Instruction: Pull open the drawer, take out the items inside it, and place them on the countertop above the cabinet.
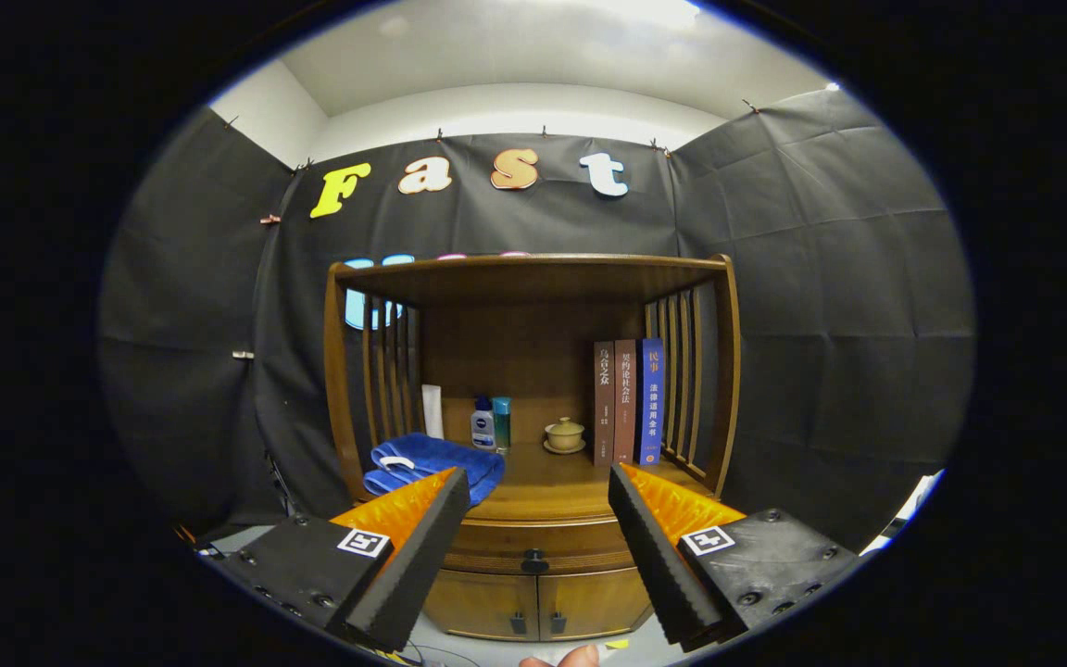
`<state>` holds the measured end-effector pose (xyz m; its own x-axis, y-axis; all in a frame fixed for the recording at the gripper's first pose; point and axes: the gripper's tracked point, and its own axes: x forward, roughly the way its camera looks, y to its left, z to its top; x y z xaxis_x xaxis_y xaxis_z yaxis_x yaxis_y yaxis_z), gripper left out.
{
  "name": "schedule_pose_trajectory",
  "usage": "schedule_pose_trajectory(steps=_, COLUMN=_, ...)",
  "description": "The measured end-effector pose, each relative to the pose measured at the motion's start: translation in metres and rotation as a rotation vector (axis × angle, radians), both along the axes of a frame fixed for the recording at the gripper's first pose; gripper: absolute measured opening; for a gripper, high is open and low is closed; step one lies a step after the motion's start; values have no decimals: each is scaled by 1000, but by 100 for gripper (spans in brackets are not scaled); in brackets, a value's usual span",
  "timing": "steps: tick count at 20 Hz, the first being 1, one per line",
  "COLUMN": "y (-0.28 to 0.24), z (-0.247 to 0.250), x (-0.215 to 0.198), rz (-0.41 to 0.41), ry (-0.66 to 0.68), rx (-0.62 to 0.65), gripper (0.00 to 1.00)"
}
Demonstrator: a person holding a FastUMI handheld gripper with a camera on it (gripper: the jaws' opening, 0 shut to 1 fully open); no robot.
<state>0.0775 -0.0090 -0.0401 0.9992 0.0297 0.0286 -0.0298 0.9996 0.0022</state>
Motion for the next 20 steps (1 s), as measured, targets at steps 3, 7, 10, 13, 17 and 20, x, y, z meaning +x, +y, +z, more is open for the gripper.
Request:
schedule_pose_trajectory(steps=3, y=-4, z=-26, x=24, rz=10, ry=37, rx=16, gripper=99)
schedule_pose_trajectory(steps=7, y=-2, z=-59, x=54, rz=23, ry=67, rx=52, gripper=98)
schedule_pose_trajectory(steps=10, y=3, z=-89, x=78, rz=37, ry=102, rx=52, gripper=98)
schedule_pose_trajectory(steps=13, y=13, z=-136, x=102, rz=40, ry=170, rx=45, gripper=98)
schedule_pose_trajectory(steps=17, y=18, z=-179, x=122, rz=42, ry=236, rx=49, gripper=99)
schedule_pose_trajectory(steps=20, y=19, z=-204, x=133, rz=45, ry=277, rx=55, gripper=99)
